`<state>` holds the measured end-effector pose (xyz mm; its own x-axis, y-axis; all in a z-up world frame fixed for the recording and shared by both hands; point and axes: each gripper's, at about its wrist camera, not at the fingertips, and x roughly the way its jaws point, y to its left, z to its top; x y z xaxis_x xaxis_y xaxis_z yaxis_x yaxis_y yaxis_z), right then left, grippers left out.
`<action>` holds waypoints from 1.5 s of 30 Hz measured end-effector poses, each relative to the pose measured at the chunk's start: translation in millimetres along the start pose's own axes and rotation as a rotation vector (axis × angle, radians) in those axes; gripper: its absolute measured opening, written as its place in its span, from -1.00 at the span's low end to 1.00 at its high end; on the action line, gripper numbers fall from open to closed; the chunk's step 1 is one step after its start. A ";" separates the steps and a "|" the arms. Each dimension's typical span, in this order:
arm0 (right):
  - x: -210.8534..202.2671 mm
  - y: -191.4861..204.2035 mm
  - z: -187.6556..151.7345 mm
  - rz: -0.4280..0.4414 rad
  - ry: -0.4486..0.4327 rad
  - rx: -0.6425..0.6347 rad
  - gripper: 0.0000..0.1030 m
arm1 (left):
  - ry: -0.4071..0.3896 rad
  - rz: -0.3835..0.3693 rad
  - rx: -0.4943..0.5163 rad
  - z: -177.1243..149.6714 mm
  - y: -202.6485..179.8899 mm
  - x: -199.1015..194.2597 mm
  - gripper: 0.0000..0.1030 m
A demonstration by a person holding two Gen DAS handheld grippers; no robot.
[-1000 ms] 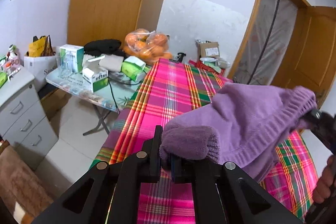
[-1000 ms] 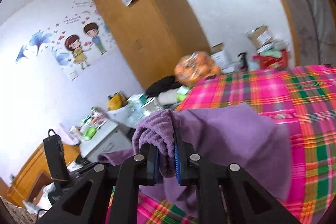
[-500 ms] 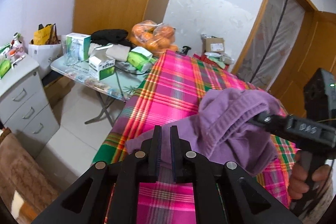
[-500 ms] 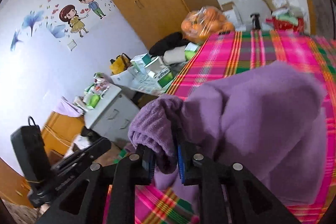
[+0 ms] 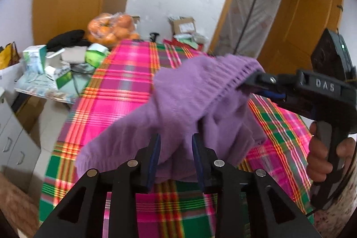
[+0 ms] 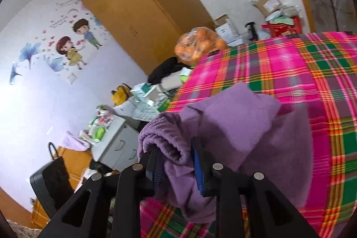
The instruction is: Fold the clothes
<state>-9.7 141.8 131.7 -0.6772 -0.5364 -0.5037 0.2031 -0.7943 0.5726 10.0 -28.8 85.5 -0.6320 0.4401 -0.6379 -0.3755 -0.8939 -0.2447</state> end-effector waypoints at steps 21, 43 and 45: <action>17.4 33.7 22.0 0.192 0.004 -0.008 -0.58 | 0.027 0.059 -0.008 7.5 -13.9 27.7 -0.19; -8.3 -34.7 -14.3 -0.023 0.030 0.063 -0.51 | -0.044 0.039 -0.122 26.1 19.1 10.9 -0.89; -14.9 -45.8 -17.6 -0.025 0.016 0.091 -0.50 | -0.056 0.042 -0.136 28.2 22.5 8.7 -0.89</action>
<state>3.5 181.1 101.5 -0.6697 -0.5218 -0.5284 0.1207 -0.7786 0.6158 -23.0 -42.7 95.1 -0.6831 0.4031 -0.6090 -0.2550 -0.9131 -0.3182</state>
